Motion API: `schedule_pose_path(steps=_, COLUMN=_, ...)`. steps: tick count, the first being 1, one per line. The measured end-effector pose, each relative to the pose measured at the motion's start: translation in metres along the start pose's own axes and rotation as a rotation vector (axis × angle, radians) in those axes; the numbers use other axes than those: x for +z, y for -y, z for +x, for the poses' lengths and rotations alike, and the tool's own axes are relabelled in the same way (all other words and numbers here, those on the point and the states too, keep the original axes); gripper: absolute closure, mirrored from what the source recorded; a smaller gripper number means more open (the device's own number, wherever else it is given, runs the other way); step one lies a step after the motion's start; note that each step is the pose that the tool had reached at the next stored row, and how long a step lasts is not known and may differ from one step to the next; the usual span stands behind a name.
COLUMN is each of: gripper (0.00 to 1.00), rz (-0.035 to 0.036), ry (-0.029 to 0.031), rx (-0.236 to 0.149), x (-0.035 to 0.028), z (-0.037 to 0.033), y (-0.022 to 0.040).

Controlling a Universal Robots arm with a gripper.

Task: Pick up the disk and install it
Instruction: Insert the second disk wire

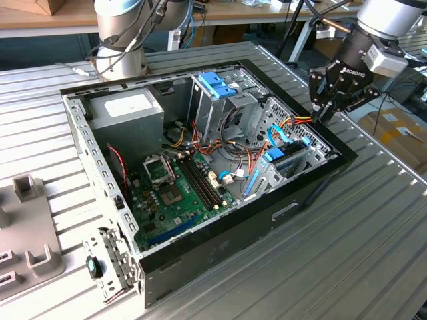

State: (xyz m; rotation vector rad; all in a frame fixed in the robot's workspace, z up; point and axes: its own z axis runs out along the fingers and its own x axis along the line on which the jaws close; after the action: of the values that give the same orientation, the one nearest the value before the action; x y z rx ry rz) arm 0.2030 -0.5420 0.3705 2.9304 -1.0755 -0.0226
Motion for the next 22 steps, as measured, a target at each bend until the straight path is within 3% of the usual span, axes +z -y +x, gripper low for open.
schedule_pose_path(steps=5, gripper=0.7, rz=0.0001, ry=0.0, rx=-0.005, x=0.0009, z=-0.0001, y=0.0001)
schedule_pose_path(steps=15, gripper=0.7, rz=-0.0008, ry=-0.0029, rx=-0.123, x=0.0014, z=-0.0008, y=0.001)
schedule_pose_path(steps=22, gripper=0.7, rz=-0.0007, ry=-0.003, rx=-0.126, x=0.0014, z=-0.0011, y=0.0013)
